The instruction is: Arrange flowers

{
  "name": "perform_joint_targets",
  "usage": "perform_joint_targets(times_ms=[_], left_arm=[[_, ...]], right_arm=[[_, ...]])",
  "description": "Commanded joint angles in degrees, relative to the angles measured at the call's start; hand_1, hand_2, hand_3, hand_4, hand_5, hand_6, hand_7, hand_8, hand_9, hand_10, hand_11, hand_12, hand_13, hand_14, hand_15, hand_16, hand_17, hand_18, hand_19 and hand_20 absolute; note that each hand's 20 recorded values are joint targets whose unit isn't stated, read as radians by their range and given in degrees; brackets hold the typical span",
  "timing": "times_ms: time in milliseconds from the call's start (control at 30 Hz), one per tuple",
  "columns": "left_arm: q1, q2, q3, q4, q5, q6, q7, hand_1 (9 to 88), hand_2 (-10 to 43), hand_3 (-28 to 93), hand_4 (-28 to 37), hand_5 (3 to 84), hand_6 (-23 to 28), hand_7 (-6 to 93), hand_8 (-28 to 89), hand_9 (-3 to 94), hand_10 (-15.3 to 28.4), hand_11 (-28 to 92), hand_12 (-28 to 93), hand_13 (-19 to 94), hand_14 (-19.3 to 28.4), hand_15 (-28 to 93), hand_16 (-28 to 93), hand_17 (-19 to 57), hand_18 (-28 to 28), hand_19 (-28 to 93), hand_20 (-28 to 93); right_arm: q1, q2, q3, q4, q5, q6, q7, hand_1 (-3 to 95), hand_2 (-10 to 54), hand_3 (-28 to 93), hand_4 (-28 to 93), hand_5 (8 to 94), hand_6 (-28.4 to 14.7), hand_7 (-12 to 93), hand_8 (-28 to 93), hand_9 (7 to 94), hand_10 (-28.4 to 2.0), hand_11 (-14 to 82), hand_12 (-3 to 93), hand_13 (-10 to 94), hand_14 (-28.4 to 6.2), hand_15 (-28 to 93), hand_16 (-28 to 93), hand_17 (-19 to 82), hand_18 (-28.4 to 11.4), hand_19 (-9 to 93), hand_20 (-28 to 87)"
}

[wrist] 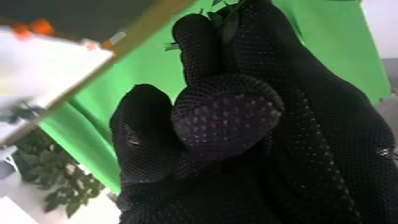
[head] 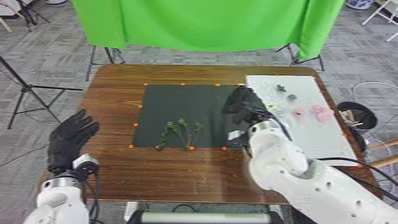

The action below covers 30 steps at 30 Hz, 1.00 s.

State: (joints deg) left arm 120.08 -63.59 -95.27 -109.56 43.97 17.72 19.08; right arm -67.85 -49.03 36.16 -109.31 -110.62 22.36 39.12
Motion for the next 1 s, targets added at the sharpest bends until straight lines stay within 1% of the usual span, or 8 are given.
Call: perform_joint_targets(times_ms=[33, 133, 500, 533, 600, 733, 900, 1000], left_arm=[[0.4, -0.16, 0.03, -0.37, -0.04, 0.51, -0.07, 40.0, 6.8, 69, -17.5, 49.2, 3.2, 16.7, -8, 47.4, 13.1, 23, 12, 46, 16.0, 26, -2, 22.2, 14.1, 15, 31], [0.7, -0.22, -0.06, -0.52, -0.1, 0.52, 0.0, 39.7, 6.7, 69, -17.5, 49.4, 3.2, 16.8, -8, 47.4, 13.1, 24, 12, 45, 16.2, 26, -2, 20.7, 14.0, 14, 30], [0.9, -0.63, -0.54, -0.24, -0.25, 0.04, -0.04, 39.4, 6.8, 69, -17.9, 49.4, 3.2, 16.9, -9, 47.7, 13.1, 23, 11, 45, 16.2, 26, -2, 20.2, 13.5, 13, 28], [1.0, -0.75, -0.68, -0.35, -0.29, 0.11, 0.07, 39.3, 6.8, 69, -17.9, 49.4, 3.2, 16.9, -9, 47.7, 13.1, 23, 11, 45, 16.3, 27, -2, 20.2, 13.5, 13, 28], [1.0, -0.74, -0.77, -0.29, -0.24, 0.01, -0.11, 39.4, 6.8, 69, -17.9, 49.4, 3.1, 16.9, -9, 47.7, 13.1, 23, 11, 45, 16.3, 27, -2, 20.2, 13.5, 13, 28], [0.7, -0.79, -0.89, 0.06, -0.18, -0.51, -0.31, 39.4, 6.8, 69, -18.0, 49.4, 3.2, 16.9, -9, 47.7, 13.0, 23, 11, 45, 16.2, 27, -2, 20.2, 13.4, 13, 28], [0.3, -0.93, -1.33, 0.53, -0.05, -1.3, -0.7, 39.3, 6.8, 70, -17.9, 49.4, 3.1, 16.9, -9, 47.7, 13.0, 23, 12, 46, 16.2, 27, -2, 20.0, 13.5, 13, 28], [0.4, -0.99, -1.37, 0.54, -0.06, -1.31, -0.69, 39.1, 6.5, 70, -17.7, 49.5, 3.2, 16.8, -9, 47.8, 12.9, 23, 12, 46, 16.3, 27, -2, 19.9, 13.5, 13, 28]], right_arm=[[-2.4, -1.3, -1.7, 0.0, -1.5, -0.9, 0.7, 63.2, -9.5, 63, -6, 83.2, -3.9, 27, 11, 93.3, -11.3, 13.1, 43.9, 94, 0.3, 58, 27, 73, -5.5, 86, 46], [-3.7, -1.6, -1.2, 0.1, -1.7, -0.9, 0.9, 63.1, -9.5, 63, -6, 83.1, -3.9, 27, 11, 93.3, -11.2, 13.2, 43.9, 94, 0.3, 58, 27, 73, -5.5, 86, 46], [-7.1, -0.7, 0.6, -0.7, -1.3, -2.2, 0.9, 63.1, -9.5, 63, -6, 82.6, -3.7, 27, 11, 92.9, -11.0, 13.2, 44.4, 94, 0.2, 57, 27, 73, -5.2, 85, 45], [-7.0, -0.5, 0.3, -0.7, -0.9, -2.0, 0.8, 63.0, -9.5, 63, -6, 82.5, -3.7, 27, 11, 92.9, -11.0, 13.1, 44.3, 94, 0.1, 56, 27, 73, -5.2, 85, 45], [-7.4, -0.4, 0.6, -0.8, -1.0, -2.5, 0.8, 63.0, -9.5, 63, -6, 82.5, -3.6, 27, 11, 92.8, -11.0, 13.1, 44.3, 94, 0.1, 56, 27, 73, -5.2, 85, 45], [-7.6, -0.3, 0.7, -0.8, -0.7, -2.1, 0.7, 63.1, -9.5, 63, -7, 82.2, -3.6, 28, 11, 92.6, -10.9, 13.1, 44.4, 94, 0.1, 56, 27, 73, -5.2, 85, 45], [-7.8, 0.0, 1.5, -1.2, 0.5, -4.2, 0.6, 63.0, -9.5, 63, -7, 81.6, -3.2, 28, 11, 91.9, -10.5, 13.1, 44.5, 94, 0.0, 55, 27, 72, -5.3, 84, 45], [-7.8, 0.1, 1.5, -1.1, 0.6, -4.2, 0.4, 63.0, -9.5, 62, -7, 80.2, -2.9, 28, 12, 91.0, -10.4, 12.8, 44.4, 94, -0.1, 54, 28, 72, -5.3, 84, 45]])
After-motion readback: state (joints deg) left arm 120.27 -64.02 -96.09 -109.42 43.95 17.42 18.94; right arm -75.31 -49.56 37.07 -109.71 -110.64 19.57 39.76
